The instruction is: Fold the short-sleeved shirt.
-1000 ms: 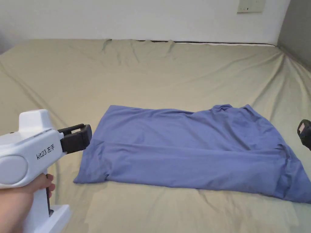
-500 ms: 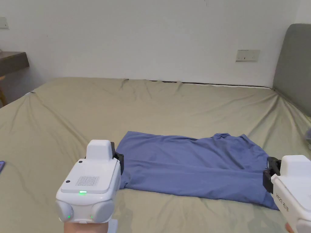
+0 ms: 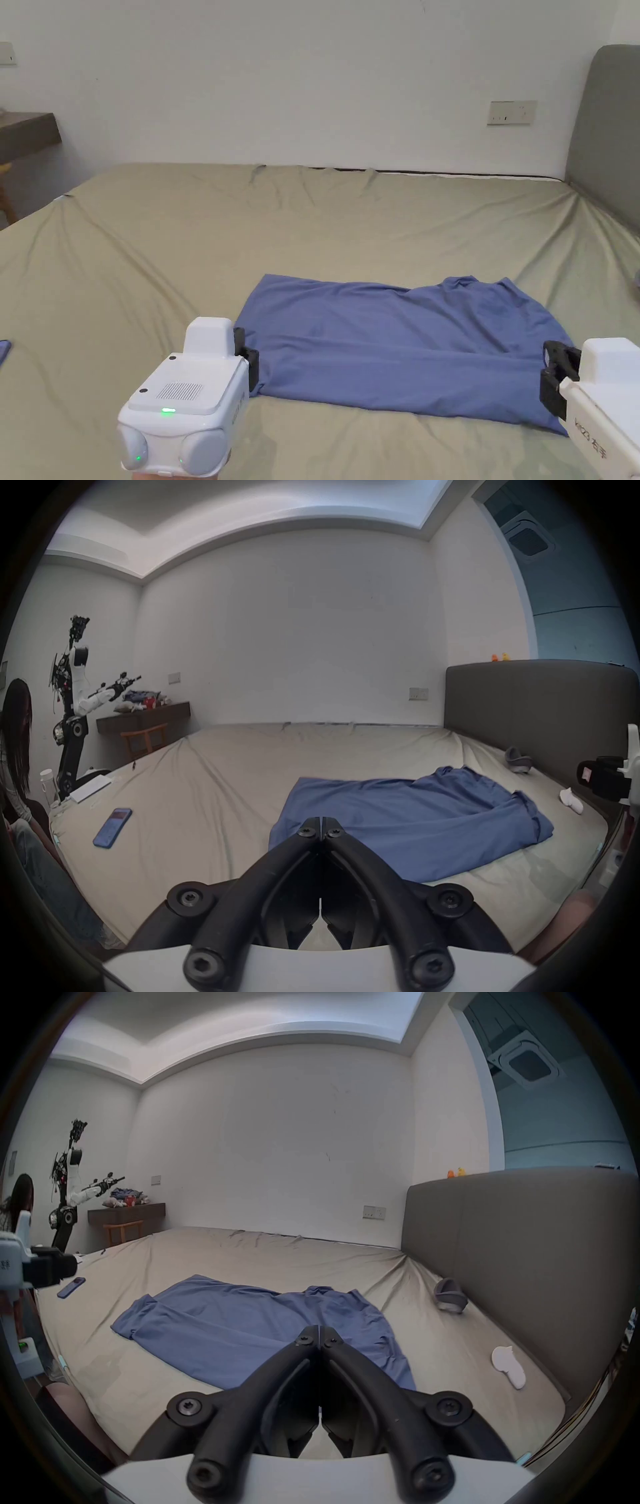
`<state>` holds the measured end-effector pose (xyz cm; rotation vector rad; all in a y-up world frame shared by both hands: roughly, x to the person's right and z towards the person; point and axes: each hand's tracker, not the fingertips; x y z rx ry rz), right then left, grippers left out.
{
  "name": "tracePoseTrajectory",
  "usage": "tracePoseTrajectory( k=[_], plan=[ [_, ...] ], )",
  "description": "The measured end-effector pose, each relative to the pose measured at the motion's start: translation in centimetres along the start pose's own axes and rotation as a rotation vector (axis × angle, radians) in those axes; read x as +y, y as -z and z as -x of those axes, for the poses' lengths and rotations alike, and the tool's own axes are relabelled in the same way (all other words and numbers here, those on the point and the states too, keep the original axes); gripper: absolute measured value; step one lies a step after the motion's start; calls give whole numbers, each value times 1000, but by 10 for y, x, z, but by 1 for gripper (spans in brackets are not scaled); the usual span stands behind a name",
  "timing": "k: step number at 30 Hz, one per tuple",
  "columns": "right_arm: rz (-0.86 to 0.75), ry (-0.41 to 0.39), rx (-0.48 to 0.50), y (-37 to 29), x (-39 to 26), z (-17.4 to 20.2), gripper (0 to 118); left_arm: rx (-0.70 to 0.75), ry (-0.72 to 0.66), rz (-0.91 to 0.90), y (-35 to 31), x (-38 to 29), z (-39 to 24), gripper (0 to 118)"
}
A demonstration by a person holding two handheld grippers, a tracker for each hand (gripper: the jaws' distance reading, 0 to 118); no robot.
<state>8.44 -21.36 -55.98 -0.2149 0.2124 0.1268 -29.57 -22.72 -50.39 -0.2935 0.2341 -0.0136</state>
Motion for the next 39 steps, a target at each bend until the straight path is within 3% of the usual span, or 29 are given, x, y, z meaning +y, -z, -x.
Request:
tracePoseTrajectory(
  k=[2, 5, 6, 7, 8, 9, 10, 14, 16, 17, 19, 20, 21, 25, 28, 29, 31, 32, 33, 35, 37, 39],
  plan=[
    [-10, -22, 10, 3, -1, 2, 0, 3, 3, 101, 28, -9, 10, 2],
    [25, 10, 83, 8, -3, -1, 0, 18, 21, 300, 73, -22, 32, 42],
    [31, 3, 83, 10, -4, -2, 0, 22, -23, 320, 85, -26, 41, 50],
    [43, -6, 89, 12, -6, -3, 0, 15, -48, 345, 98, -31, 51, 50],
    [59, -11, 98, 16, -8, -4, 0, 2, -55, 381, 114, -34, 60, 89],
    [66, -13, 98, 20, -9, -5, 0, -1, -71, 410, 125, -38, 65, 109],
    [81, -12, 97, 21, -10, -4, 0, -19, -77, 403, 135, -43, 68, 118],
    [133, 20, 83, 33, -15, -14, 0, -34, -42, 439, 170, -56, 60, 112],
    [150, 34, 73, 37, -17, -19, 0, -73, -31, 474, 182, -64, 55, 96],
    [161, 46, 71, 39, -18, -22, 0, -89, -11, 502, 188, -69, 50, 79],
    [173, 55, 64, 41, -20, -25, 0, -71, 13, 475, 186, -73, 42, 71],
    [181, 51, 60, 43, -21, -26, 0, -75, 12, 435, 183, -67, 42, 44],
    [187, 46, 55, 44, -23, -27, 0, -96, 21, 453, 185, -66, 40, 4],
    [224, 30, 47, 48, -27, -33, 0, -111, 102, 440, 176, -63, 32, 3],
    [246, 29, 61, 51, -28, -50, 4, -134, 87, 402, 161, -54, 38, 3],
    [251, 30, 59, 53, -29, -59, 24, -133, 74, 387, 157, -50, 42, 3],
    [256, 25, 41, 58, -34, -83, 88, -144, 42, 369, 151, -43, 51, 3],
    [349, 67, 30, 68, -42, -99, 118, -155, 26, 367, 145, -37, 51, 3],
    [489, 113, 21, 77, -52, -111, 117, -161, 15, 364, 142, -35, 52, 3],
    [373, -1, -108, 94, -65, -133, 115, -167, -5, 358, 138, -35, 51, 3],
    [465, 93, -197, 115, -85, -146, 115, -162, 8, 357, 136, -37, 43, 3],
    [517, 241, -164, 128, -96, -155, 112, -156, 35, 368, 136, -41, 40, 3]
  ],
)
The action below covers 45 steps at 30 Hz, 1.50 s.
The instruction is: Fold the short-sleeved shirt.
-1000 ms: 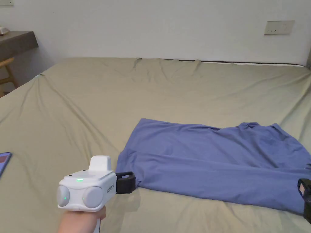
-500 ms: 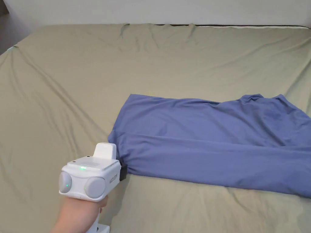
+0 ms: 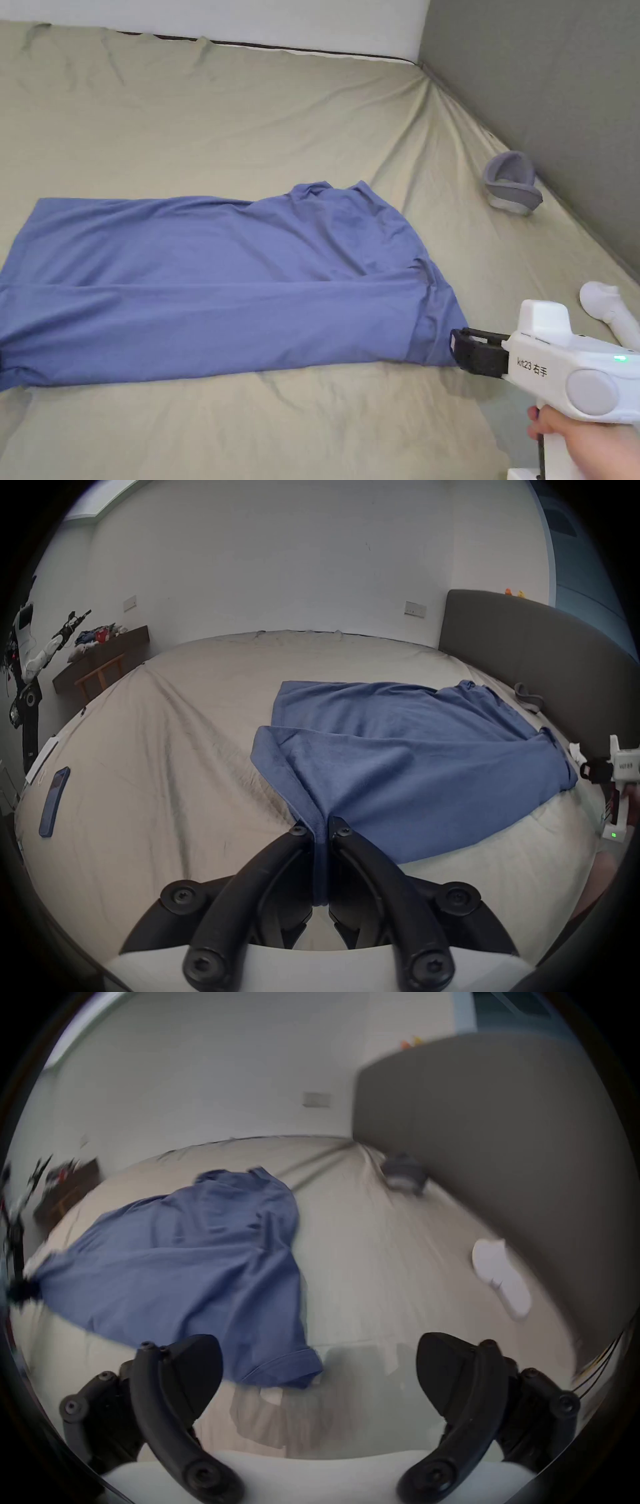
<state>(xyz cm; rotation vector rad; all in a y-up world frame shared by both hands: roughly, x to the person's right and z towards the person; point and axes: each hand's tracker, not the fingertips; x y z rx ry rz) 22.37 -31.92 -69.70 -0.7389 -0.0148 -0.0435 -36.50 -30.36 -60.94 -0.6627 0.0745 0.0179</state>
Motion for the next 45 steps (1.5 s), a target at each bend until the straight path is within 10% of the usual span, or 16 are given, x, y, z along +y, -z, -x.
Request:
tracePoseTrajectory(
  k=[2, 6, 10, 19, 23, 34, 37, 39, 41, 43, 45],
  plan=[
    [59, 64, 96, 18, -3, 0, 95, 2, -4, 14, 1, -3, -2, 3],
    [52, -140, 83, 24, 0, 28, 55, -7, -8, 32, 1, -3, -1, 3],
    [71, -108, 135, 17, 4, 25, 9, -9, 10, 28, -6, 4, -3, 3],
    [-110, -54, 212, -57, 28, 6, 9, -136, -98, -41, -68, 36, 16, 3],
    [-127, -152, 204, -99, 28, 1, 9, -142, -73, -50, -102, 35, 26, 3],
    [83, -183, 132, -90, -60, -20, 9, -126, -55, 229, -88, -66, 36, 3],
    [77, -189, 86, -76, -71, -16, 17, -32, 19, 304, -68, -83, 22, 24],
    [64, -238, -3, -79, -70, -15, 74, 53, 98, 149, -78, -82, 15, 66],
    [37, -126, 7, -92, -60, -26, 118, 40, 54, 199, -78, -74, 23, 110],
    [-24, 53, 142, -118, -38, -29, 117, 66, -28, 149, -91, -51, 22, 114],
    [-178, 28, 134, -147, -13, -7, 117, 74, -55, 8, -116, -19, 11, 111]
  ],
)
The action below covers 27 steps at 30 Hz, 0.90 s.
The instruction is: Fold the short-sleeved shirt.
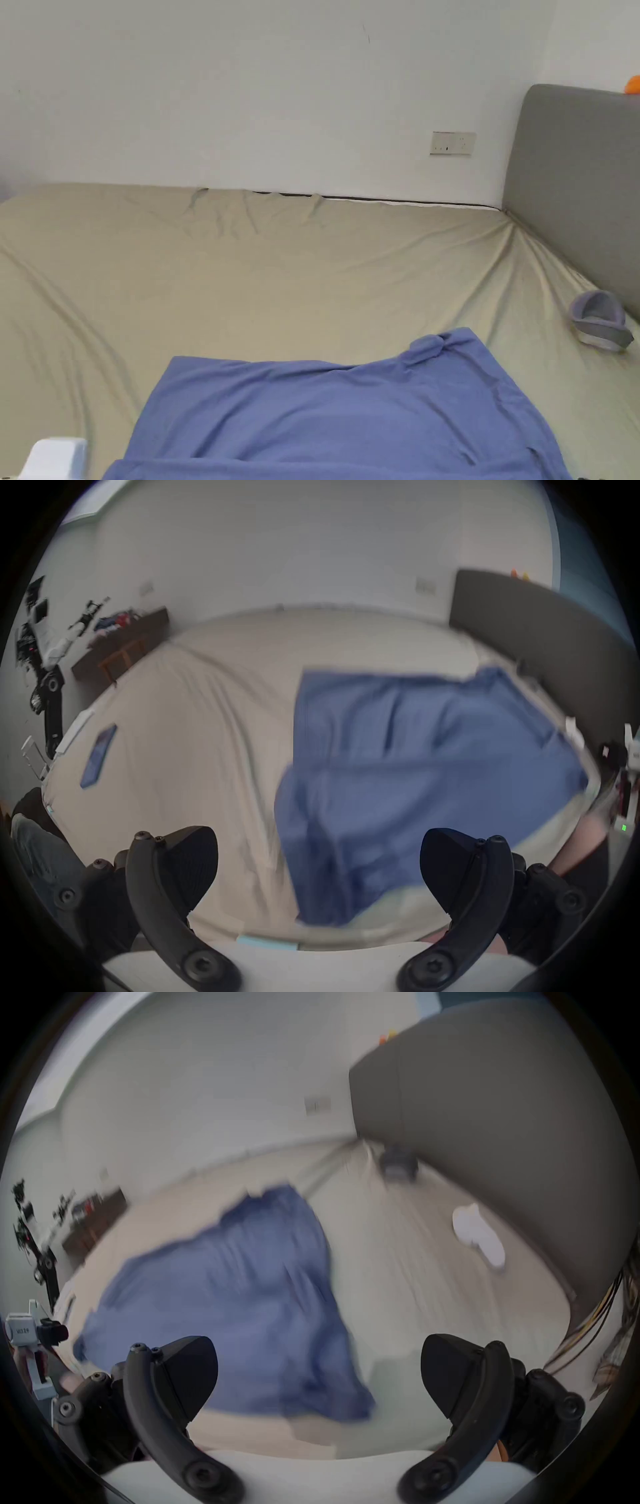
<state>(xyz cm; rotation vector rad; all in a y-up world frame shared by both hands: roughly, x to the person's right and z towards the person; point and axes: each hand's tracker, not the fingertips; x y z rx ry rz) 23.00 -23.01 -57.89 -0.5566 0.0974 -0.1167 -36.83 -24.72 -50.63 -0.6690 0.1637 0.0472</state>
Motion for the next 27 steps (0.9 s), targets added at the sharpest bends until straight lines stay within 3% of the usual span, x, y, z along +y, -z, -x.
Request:
tracePoseTrajectory(
  k=[2, 3, 6, 7, 8, 9, 10, 11, 12, 13, 14, 15, 16, 17, 19, 20, 21, 23, 27],
  plan=[
    [-190, -109, -1, -28, 29, 40, 117, -3, -27, -144, -29, 33, -15, 96],
    [-271, -120, 10, -41, 40, 55, 117, 14, -31, -207, -43, 45, -22, 87],
    [-492, -35, 85, -71, 55, 92, 116, 94, -121, -475, -88, 62, -47, 74],
    [-566, -32, 101, -76, 51, 102, 115, 111, -173, -561, -99, 57, -53, 72],
    [-640, -58, 82, -77, 39, 111, 114, 115, -227, -646, -108, 47, -61, 63],
    [-730, -151, 38, -76, 28, 122, 109, 99, -245, -688, -112, 35, -67, 46],
    [-711, -268, 1, -74, 25, 126, 86, 98, -200, -692, -110, 27, -72, 14],
    [-579, -313, 44, -65, 19, 129, 57, 108, -105, -671, -104, 20, -79, 0],
    [-544, -318, 68, -58, 10, 129, 39, 195, -3, -637, -98, 12, -87, 0],
    [-540, -320, 43, -51, 3, 132, 39, 265, 43, -646, -93, 5, -94, 0],
    [-418, -249, 55, -45, -8, 146, 0, 289, 70, -656, -89, 1, -95, 0],
    [-472, -263, -18, -36, -6, 141, 0, 226, 105, -636, -85, 1, -94, 0],
    [-317, -159, 102, -26, -7, 138, 0, 168, 117, -583, -77, 2, -98, 0],
    [-214, -62, 90, -21, -9, 137, 0, 143, 89, -555, -74, 2, -97, 0],
    [-388, -241, 26, -21, -9, 146, 0, 131, 37, -527, -73, -1, -93, 0],
    [-400, -262, 26, -20, -10, 146, 0, 126, 29, -501, -68, 0, -94, 0],
    [-428, -265, 41, -20, -9, 145, 0, 119, 24, -489, -67, 1, -92, 0],
    [-311, -136, 94, -20, -9, 141, 0, 115, 27, -472, -63, 3, -85, 0],
    [-291, -147, 122, -14, -11, 134, 0, 85, 75, -393, -40, 24, -73, 0]
  ],
)
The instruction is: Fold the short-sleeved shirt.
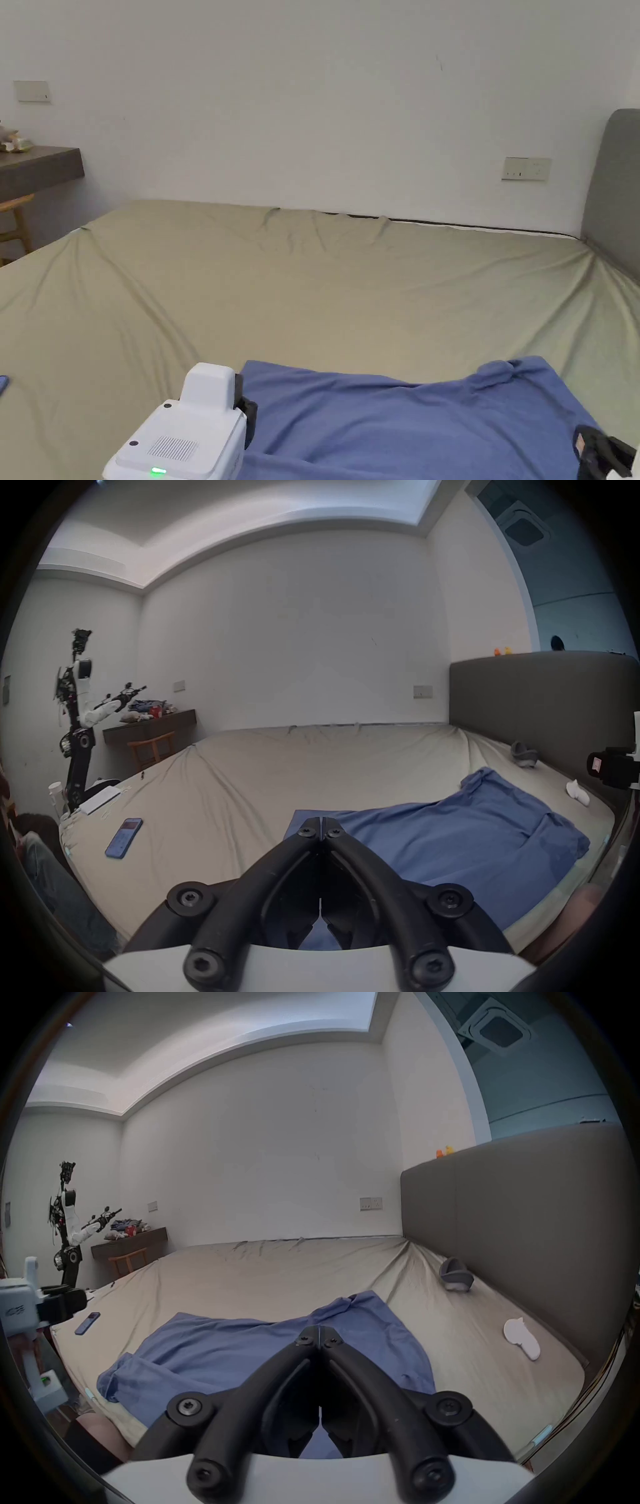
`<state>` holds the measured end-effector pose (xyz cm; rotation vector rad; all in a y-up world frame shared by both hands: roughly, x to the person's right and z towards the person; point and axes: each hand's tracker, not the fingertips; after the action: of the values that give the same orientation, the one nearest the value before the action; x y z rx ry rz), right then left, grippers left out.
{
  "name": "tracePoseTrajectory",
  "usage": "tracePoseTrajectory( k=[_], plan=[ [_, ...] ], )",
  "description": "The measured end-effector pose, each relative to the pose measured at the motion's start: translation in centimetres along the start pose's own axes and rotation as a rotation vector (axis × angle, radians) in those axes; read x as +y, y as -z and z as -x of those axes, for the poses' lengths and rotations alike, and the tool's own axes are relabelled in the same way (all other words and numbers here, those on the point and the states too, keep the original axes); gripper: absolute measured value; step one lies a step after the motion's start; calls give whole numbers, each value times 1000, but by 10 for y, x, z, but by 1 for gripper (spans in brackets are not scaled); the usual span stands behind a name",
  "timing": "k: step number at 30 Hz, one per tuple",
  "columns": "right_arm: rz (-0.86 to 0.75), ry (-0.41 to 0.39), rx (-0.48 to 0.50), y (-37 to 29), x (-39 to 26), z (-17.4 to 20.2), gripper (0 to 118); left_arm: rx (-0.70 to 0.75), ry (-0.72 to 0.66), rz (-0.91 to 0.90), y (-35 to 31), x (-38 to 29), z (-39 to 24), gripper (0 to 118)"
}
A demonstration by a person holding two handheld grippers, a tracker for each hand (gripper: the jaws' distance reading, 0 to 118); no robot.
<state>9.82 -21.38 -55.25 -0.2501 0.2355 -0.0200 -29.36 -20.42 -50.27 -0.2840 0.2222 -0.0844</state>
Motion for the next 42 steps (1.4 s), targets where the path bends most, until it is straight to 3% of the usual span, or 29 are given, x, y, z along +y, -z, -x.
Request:
tracePoseTrajectory(
  k=[4, 7, 8, 9, 11, 12, 14, 18, 21, 22, 23, 25, 26, 27, 28, 29, 31, 34, 36, 37, 40, 41, 42],
  plan=[
    [35, -49, 59, 4, -5, 3, 0, -35, -23, 106, 60, 16, 20, 0],
    [47, -77, 104, 3, -2, 10, 0, -119, -71, 311, 132, 23, 34, 0],
    [67, -67, 118, 4, -2, 12, 0, -159, -104, 371, 157, 22, 39, 15],
    [108, -37, 138, 6, -2, 14, 0, -203, -143, 406, 184, 19, 45, 39],
    [130, 7, 173, 8, -2, 15, 0, -199, -134, 401, 225, 13, 50, 101],
    [130, 6, 177, 9, -3, 16, 0, -192, -123, 399, 244, 10, 50, 117],
    [146, -20, 169, 16, -5, 20, 0, -176, -93, 409, 285, 2, 52, 117],
    [208, -166, 101, 34, -17, 29, 0, -130, -57, 508, 349, -18, 48, 117],
    [246, -115, 103, 45, -24, 26, 0, -99, -75, 521, 376, -33, 43, 114],
    [265, -87, 96, 48, -25, 25, 0, -112, -89, 540, 383, -37, 41, 107],
    [277, -70, 89, 51, -26, 24, 0, -131, -105, 595, 388, -40, 39, 89],
    [283, -77, 80, 56, -28, 24, 0, -81, -56, 514, 375, -39, 33, 79],
    [289, -90, 69, 58, -29, 25, 0, -103, -57, 527, 373, -38, 29, 50],
    [294, -99, 70, 62, -29, 25, 0, -150, -68, 525, 370, -39, 27, 11],
    [296, -101, 74, 65, -30, 25, 0, -167, -82, 524, 367, -39, 26, 0],
    [304, -89, 82, 71, -32, 25, 0, -84, -90, 522, 358, -43, 17, 0],
    [350, -13, 126, 86, -39, 23, 0, -119, -61, 514, 350, -49, 13, 0],
    [349, -123, 98, 117, -39, 22, 0, -137, -73, 496, 335, -49, 21, 0],
    [287, -130, 62, 151, -28, 7, 0, -147, -99, 496, 329, -48, 25, 0],
    [377, -55, 39, 179, -23, -3, 5, -148, -101, 485, 321, -44, 24, 0],
    [499, -129, -63, 265, -13, -27, 75, -144, -64, 433, 310, -36, 20, 0],
    [526, -124, -76, 293, -13, -36, 90, -144, -61, 424, 308, -33, 19, 0],
    [504, -115, -82, 316, -15, -44, 91, -147, -68, 422, 306, -30, 19, 0]
  ],
)
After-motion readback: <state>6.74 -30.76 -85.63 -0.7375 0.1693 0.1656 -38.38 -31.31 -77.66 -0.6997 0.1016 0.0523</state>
